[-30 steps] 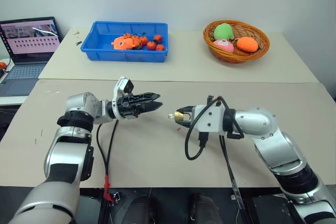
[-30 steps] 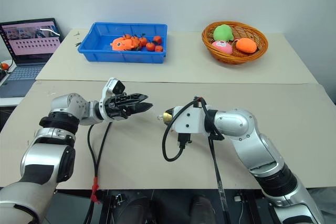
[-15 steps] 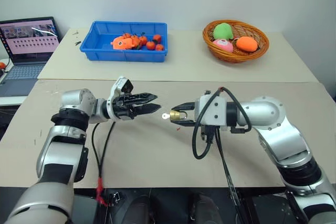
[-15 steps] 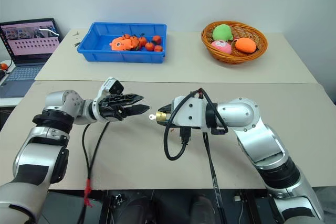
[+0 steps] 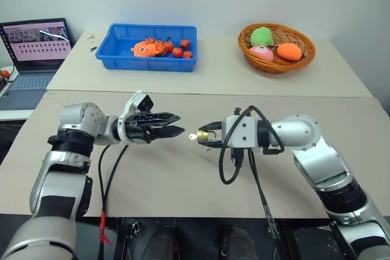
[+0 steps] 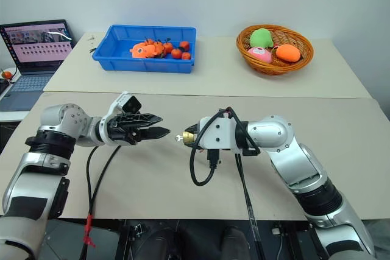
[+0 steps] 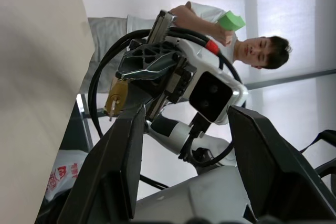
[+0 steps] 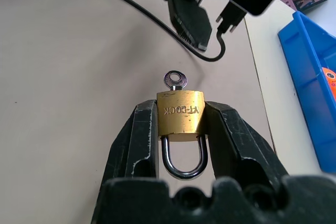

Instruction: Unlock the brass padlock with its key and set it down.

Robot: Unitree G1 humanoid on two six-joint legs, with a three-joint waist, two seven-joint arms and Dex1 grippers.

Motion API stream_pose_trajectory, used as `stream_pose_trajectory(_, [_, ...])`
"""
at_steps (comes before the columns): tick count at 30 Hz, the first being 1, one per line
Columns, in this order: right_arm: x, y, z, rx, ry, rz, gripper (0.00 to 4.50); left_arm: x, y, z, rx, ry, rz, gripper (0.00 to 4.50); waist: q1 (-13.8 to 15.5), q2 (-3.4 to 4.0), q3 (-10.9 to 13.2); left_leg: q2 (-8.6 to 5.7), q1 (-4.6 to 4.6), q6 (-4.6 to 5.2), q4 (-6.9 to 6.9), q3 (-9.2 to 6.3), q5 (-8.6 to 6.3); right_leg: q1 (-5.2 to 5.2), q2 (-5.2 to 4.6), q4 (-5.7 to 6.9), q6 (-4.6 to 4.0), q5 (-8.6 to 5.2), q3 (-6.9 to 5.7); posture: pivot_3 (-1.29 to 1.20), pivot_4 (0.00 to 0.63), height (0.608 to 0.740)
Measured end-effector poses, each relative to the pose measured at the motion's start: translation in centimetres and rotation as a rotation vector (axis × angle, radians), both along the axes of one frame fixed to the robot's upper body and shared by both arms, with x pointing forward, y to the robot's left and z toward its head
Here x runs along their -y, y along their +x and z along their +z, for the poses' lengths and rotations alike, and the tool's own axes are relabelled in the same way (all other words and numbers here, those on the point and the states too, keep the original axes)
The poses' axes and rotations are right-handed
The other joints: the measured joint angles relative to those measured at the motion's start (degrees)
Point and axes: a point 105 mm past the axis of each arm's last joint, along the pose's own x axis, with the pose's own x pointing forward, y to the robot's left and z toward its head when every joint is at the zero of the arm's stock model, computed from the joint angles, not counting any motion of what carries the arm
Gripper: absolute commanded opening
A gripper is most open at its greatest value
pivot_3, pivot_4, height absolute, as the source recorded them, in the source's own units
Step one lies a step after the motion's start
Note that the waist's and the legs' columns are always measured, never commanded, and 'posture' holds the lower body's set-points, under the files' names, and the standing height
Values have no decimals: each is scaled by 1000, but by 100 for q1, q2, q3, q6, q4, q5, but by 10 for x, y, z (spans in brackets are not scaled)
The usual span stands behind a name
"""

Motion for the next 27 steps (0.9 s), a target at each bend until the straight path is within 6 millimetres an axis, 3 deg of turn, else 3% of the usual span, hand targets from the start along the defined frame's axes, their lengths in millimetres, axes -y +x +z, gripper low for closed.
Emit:
stream_pose_trajectory(16, [2, 7, 1, -7, -14, -7, 910, 9, 2, -8, 28, 10, 4, 2628, -1, 0, 0, 0, 1, 0, 0, 0, 0, 0, 0, 1, 0, 0, 0, 0, 150, 692])
stream_pose_trajectory(19, [2, 7, 1, -5, -14, -7, 910, 10, 3, -8, 30, 3, 10, 2015, 1, -1, 0, 0, 0, 0, 0, 1, 0, 0, 0, 1, 0, 0, 0, 0, 150, 692])
stream_pose_trajectory(24, [2, 7, 1, 0, -16, -7, 910, 11, 3, -9, 30, 6, 9, 190, -2, -1, 0, 0, 1, 0, 0, 1, 0, 0, 0, 1, 0, 0, 0, 0, 150, 692])
stream_pose_trajectory(27, [2, 7, 1, 5, -18, -5, 910, 11, 3, -9, 29, 6, 9, 86, 0, -1, 0, -1, 1, 0, 0, 1, 0, 0, 0, 1, 0, 0, 0, 0, 150, 692])
